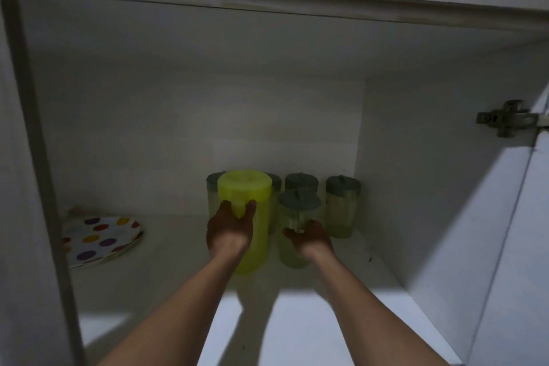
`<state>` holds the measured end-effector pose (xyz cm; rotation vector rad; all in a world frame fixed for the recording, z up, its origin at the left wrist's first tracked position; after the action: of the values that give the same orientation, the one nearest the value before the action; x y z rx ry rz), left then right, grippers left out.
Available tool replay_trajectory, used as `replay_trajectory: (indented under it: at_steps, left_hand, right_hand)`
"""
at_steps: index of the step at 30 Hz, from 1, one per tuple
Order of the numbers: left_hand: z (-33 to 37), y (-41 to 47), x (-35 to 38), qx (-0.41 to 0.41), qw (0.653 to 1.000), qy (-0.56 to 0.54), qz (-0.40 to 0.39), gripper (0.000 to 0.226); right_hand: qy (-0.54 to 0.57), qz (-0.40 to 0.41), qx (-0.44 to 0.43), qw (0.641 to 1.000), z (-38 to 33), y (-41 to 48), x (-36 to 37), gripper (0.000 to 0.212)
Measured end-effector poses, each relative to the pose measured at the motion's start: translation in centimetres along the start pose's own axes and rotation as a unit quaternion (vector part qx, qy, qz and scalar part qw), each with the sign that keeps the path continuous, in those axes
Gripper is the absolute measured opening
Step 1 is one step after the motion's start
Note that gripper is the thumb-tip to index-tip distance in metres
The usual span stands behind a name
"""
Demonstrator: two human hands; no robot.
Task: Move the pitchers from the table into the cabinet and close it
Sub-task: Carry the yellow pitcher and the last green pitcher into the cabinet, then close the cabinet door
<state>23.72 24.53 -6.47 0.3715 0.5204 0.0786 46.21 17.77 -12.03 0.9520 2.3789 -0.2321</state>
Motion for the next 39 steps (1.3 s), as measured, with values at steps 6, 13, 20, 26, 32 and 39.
replay_trajectory:
  at_steps: [6, 13, 20, 26, 32, 39]
  left_hand:
    - [1.8, -1.9, -4.3, 0.07, 0.992, 0.022, 0.104, 0.064]
    - [6.7, -5.2, -8.9, 0.236, 0.962, 0.093, 0.101, 0.064]
    - [10.2, -12.1, -14.1, 0.369, 0.925, 0.086, 0.018, 0.053]
    - [11.5, -19.4, -17.0, 0.435, 0.896, 0.045, -0.075, 0.05]
    - [17.9, -26.9, -19.3, 0.482, 0.865, -0.025, -0.136, 0.048]
    - [26.9, -37.2, -18.5, 0.538, 0.813, -0.072, -0.212, 0.05]
  right_hand:
    - [-0.109, 0.004, -0.003, 0.994, -0.3, -0.7, -0.7, 0.083]
    - [-0.176, 0.083, -0.032, 0.98, -5.3, -9.4, -6.5, 0.058]
    - [-0.212, 0.141, -0.072, 0.964, -9.1, -21.9, -11.8, 0.056]
    - [-0.241, 0.141, -0.065, 0.958, -9.9, -34.5, -16.4, 0.056]
    - [-0.291, 0.188, -0.049, 0.937, -10.3, -44.4, -22.5, 0.061]
    - [-0.308, 0.29, -0.016, 0.906, -9.1, -54.5, -34.3, 0.053]
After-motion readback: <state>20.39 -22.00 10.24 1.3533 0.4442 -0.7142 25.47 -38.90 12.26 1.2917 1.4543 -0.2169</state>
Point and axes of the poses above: each hand's wrist, its own y-axis towards the middle knuckle, its own x-axis out of the palm, z = x × y, the point moved 9 cm from there along y, towards the middle knuckle, and after that the axes turned 2 degrees about x, right-handed, at the moved point
